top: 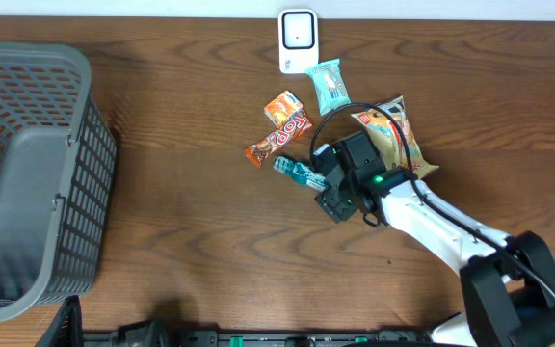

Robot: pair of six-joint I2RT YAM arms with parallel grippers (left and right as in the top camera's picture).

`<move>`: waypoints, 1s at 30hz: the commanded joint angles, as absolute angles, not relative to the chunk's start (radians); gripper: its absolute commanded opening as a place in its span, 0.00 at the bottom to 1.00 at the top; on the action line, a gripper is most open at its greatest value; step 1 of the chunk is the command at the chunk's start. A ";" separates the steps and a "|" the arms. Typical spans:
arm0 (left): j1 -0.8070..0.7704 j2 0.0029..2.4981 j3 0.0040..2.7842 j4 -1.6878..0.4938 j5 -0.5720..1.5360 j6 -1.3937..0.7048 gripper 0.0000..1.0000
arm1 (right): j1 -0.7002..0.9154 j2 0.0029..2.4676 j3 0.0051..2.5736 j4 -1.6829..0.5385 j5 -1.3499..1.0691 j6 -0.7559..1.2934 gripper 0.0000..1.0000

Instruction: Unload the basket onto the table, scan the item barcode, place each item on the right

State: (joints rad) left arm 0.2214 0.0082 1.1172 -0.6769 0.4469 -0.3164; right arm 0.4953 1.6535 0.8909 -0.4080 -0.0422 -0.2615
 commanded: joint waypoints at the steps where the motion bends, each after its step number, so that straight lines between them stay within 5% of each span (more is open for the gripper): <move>1: 0.223 0.003 1.130 -0.673 0.460 -0.307 0.98 | 0.488 1.698 0.897 -0.392 -0.029 -0.270 0.53; 10: 0.223 0.003 1.130 -0.673 0.460 -0.307 0.98 | 0.449 1.766 0.896 -0.454 -0.029 -0.266 0.22; 13: 0.223 0.003 1.130 -0.673 0.460 -0.307 0.98 | 0.445 1.766 0.897 -0.467 -0.037 -0.249 0.03; 23: 0.223 0.003 1.130 -0.677 0.460 -0.307 0.98 | 0.441 1.726 0.967 -0.514 -0.246 -0.234 0.01; 30: 0.223 0.003 1.130 -0.677 0.460 -0.307 0.98 | 0.432 1.569 0.988 -0.573 -0.643 -0.378 0.01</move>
State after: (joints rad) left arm 0.2214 0.0082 1.1172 -0.6796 0.4469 -0.3168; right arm 0.4435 1.6821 0.9474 -0.5629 -0.3637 -0.2813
